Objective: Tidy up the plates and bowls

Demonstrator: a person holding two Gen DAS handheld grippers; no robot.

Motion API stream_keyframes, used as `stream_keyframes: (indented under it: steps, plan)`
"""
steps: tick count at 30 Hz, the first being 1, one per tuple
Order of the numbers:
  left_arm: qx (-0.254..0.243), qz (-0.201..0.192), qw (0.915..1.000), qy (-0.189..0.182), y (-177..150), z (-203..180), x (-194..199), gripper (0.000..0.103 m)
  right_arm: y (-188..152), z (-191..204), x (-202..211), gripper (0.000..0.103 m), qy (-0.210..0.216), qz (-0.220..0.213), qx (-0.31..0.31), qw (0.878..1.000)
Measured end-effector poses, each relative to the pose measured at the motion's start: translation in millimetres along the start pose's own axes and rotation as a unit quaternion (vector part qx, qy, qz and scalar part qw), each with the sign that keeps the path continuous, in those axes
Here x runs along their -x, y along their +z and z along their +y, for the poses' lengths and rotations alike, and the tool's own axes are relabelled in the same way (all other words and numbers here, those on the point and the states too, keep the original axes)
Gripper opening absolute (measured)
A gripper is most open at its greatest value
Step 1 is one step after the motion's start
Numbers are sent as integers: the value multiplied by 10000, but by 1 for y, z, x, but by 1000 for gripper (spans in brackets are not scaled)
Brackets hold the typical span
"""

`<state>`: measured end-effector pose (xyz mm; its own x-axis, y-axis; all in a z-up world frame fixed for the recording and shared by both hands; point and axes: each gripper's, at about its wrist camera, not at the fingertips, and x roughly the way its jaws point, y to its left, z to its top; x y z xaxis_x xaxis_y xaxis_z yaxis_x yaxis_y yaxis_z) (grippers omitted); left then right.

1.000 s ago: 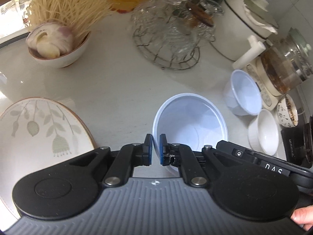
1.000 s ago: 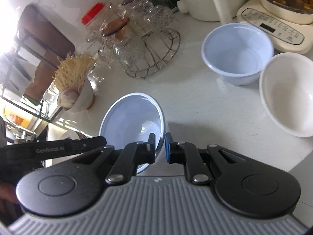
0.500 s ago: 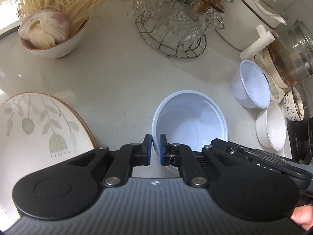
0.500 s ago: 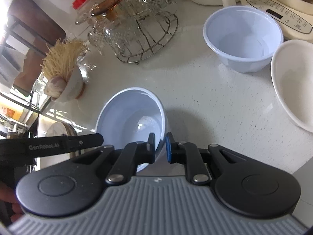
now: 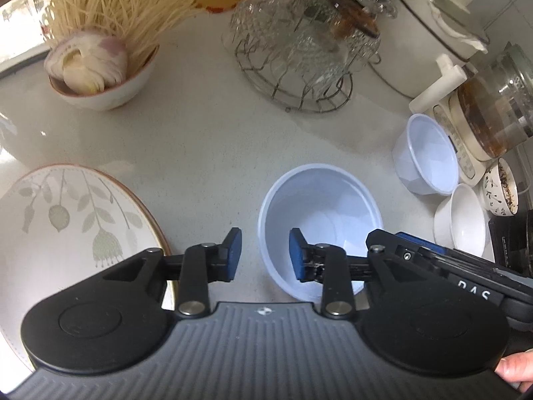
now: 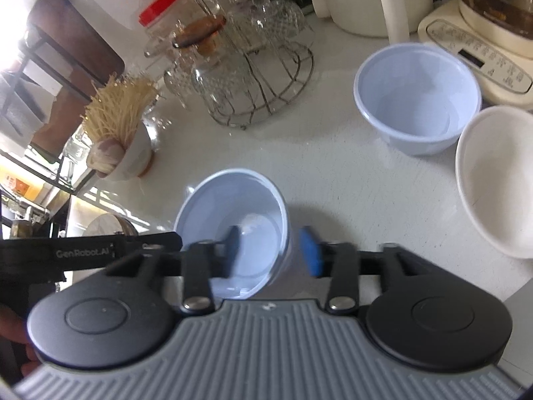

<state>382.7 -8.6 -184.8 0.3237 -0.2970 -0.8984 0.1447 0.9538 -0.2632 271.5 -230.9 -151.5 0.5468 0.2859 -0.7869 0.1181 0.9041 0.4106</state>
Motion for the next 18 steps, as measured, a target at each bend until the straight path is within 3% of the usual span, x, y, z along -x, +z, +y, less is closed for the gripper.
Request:
stream_keyframes:
  steps: [8, 18]
  plan:
    - [-279, -536, 9981, 104, 5, -27, 39, 37, 12, 1, 34, 53, -15, -509, 250, 9984]
    - [-451, -1265, 9909, -121, 8, -81, 104, 37, 21, 4, 97, 53, 16, -1255, 623, 9901]
